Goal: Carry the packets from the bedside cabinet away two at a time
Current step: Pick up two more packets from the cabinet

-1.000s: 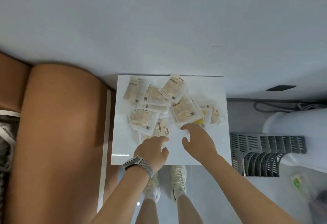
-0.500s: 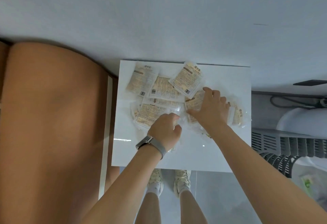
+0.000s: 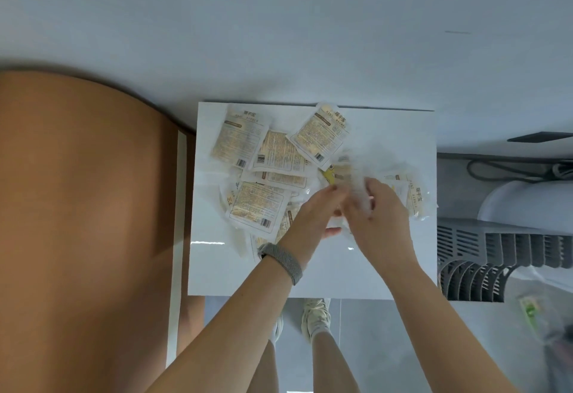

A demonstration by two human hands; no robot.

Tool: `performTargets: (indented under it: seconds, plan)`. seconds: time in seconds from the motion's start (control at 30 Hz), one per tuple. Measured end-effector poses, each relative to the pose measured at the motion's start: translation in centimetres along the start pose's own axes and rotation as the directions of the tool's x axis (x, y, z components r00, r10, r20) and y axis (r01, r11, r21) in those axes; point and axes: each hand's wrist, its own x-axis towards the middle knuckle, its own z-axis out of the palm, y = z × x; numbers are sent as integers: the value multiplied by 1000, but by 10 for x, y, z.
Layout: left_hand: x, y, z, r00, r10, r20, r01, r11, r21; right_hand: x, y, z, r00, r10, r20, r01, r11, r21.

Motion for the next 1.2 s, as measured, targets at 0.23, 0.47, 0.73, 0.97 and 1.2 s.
performTargets:
  seconds: [0.23,0.47,0.73,0.97,1.2]
  plan:
    - [2,-10,-7,943,7,-333,-65,985,-161,1,-7,-19,923,-98,372,140,986,-89]
    - [3,-23,-30,926,0,-376,-61,987,-149,72,7,-13,996,81,33,-44,792,-609]
    - [8,-19,-39,919,7,-393,-88,978,-189,81,11,28,996,87,0,-55,624,-779]
    - [8,-17,-36,921,-14,-389,-96,960,-262,52,5,10,999,-9,-45,-13,878,-478]
    - [3,-18,-23,966,-28,-257,-60,942,-329,-5,-13,-11,981,156,119,-188,921,341]
